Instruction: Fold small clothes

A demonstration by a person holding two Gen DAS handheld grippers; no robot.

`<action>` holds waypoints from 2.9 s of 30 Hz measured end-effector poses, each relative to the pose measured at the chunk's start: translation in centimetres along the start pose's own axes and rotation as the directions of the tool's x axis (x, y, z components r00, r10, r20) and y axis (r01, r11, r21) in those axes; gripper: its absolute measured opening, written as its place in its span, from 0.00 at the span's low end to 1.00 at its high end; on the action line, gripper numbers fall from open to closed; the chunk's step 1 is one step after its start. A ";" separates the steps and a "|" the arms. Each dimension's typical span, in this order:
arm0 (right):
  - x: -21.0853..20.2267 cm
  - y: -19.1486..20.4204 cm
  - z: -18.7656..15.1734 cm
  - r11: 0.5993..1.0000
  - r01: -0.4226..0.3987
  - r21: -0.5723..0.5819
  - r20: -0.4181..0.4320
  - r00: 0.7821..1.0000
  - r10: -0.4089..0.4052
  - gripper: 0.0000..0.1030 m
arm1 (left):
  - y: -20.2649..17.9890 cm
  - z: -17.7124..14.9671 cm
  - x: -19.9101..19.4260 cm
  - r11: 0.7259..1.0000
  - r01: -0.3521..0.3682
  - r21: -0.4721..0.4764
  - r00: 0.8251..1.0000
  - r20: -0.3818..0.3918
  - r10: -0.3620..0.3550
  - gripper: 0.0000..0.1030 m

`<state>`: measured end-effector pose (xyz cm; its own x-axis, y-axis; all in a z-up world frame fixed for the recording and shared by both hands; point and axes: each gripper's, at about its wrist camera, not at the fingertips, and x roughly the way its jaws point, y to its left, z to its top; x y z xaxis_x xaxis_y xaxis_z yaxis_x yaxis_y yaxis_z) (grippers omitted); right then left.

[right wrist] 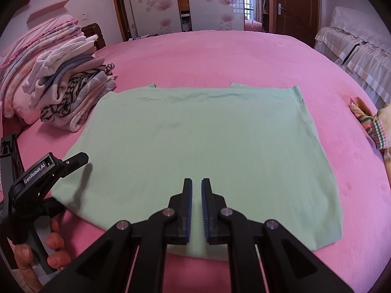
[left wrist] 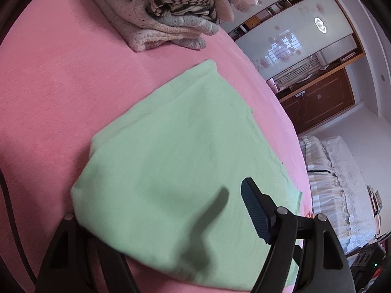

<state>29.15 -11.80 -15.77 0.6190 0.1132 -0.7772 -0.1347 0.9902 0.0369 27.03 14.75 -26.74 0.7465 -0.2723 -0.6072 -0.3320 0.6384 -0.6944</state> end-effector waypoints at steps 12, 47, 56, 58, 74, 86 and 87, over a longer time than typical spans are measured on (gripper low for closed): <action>3.3 0.3 2.6 0.999 -0.041 0.031 -0.014 0.999 0.041 0.07 | 0.1 1.8 1.1 0.999 -0.043 -0.012 0.998 0.045 0.043 0.27; -1.5 -15.8 0.4 0.958 -0.090 0.272 0.016 0.996 0.089 0.07 | -25.2 -9.1 3.6 0.787 -0.041 0.616 0.997 0.077 -0.008 0.05; -2.8 -23.3 -3.1 0.941 -0.013 0.339 -0.005 1.000 0.015 0.07 | -29.2 -19.1 9.1 0.636 0.128 0.761 0.983 -0.184 0.023 0.07; -2.8 -23.9 -3.4 0.938 -0.017 0.346 -0.005 1.000 0.020 0.07 | -28.3 -19.4 9.9 0.657 0.131 0.743 0.978 -0.207 0.039 0.12; -5.0 -24.9 -3.8 0.940 -0.031 0.338 0.035 0.999 0.021 0.07 | -29.0 -21.8 8.2 0.603 0.213 0.769 0.963 -0.270 0.003 0.66; -6.8 -22.5 -2.7 0.964 -0.112 0.242 0.050 0.993 0.102 0.07 | -21.7 -18.9 -1.1 0.541 0.082 0.837 0.993 -0.114 0.026 0.68; -6.5 -21.8 -2.5 0.963 -0.133 0.233 0.039 0.991 0.127 0.07 | -20.6 -17.9 -1.6 0.570 0.044 0.821 0.995 -0.086 0.048 0.68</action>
<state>26.09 -34.37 -13.09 0.6263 0.2414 -0.7413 -0.0320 0.9580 0.2849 22.40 -10.85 -18.39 0.6773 -0.3025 -0.6707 0.3167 0.9427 -0.1054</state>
